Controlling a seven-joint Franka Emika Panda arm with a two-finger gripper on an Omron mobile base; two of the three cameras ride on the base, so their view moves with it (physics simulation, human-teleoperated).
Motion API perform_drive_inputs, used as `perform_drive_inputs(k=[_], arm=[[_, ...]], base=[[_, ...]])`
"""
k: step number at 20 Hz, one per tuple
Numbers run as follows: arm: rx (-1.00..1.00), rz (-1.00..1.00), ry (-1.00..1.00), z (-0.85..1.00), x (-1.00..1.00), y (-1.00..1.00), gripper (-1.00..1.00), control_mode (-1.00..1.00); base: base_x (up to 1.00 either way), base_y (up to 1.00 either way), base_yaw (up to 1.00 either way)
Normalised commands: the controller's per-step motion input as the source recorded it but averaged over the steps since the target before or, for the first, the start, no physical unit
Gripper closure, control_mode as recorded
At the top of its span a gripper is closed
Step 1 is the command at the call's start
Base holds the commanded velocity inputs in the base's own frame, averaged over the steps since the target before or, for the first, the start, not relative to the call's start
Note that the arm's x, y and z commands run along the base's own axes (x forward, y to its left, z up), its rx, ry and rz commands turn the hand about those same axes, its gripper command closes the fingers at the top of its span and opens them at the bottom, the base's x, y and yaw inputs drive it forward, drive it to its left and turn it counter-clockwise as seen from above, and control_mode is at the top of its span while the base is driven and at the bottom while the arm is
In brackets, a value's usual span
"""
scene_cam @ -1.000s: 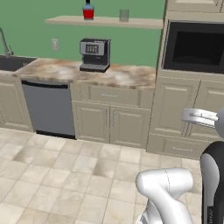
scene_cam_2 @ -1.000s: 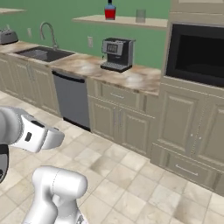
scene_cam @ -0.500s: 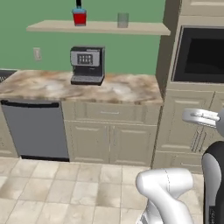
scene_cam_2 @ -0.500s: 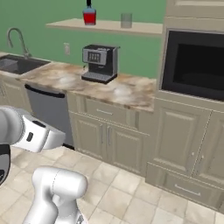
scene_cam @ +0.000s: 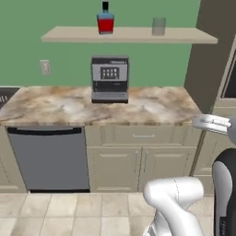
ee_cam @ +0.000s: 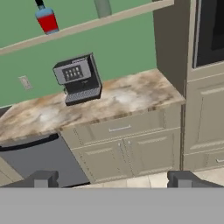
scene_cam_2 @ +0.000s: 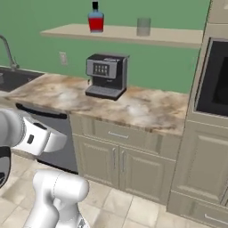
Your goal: There is a bowl on the dining counter. Grab a lemon wedge from the fridge and place it in the bowl. Then get the liquor bottle and glass cup from the cabinet and place them next to the bowl.
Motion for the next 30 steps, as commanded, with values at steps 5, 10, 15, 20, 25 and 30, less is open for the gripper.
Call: perform_drive_inputs(k=[5,10,15,20,25,30], arm=[[0.00,0.00,0.00,0.00,0.00,0.00,-1.00,1.00],[0.00,0.00,0.00,0.00,0.00,0.00,-1.00,1.00],[0.00,0.00,0.00,0.00,0.00,0.00,-1.00,1.00],[0.00,0.00,0.00,0.00,0.00,0.00,-1.00,1.00],[0.00,0.00,0.00,0.00,0.00,0.00,-1.00,1.00],[0.00,0.00,0.00,0.00,0.00,0.00,-1.00,1.00]], base=[[0.65,0.94,-0.14],[0.76,0.54,-0.16],[0.86,0.22,-0.16],[0.81,0.01,-0.16],[0.83,0.00,-0.10],[0.73,0.07,-0.05]])
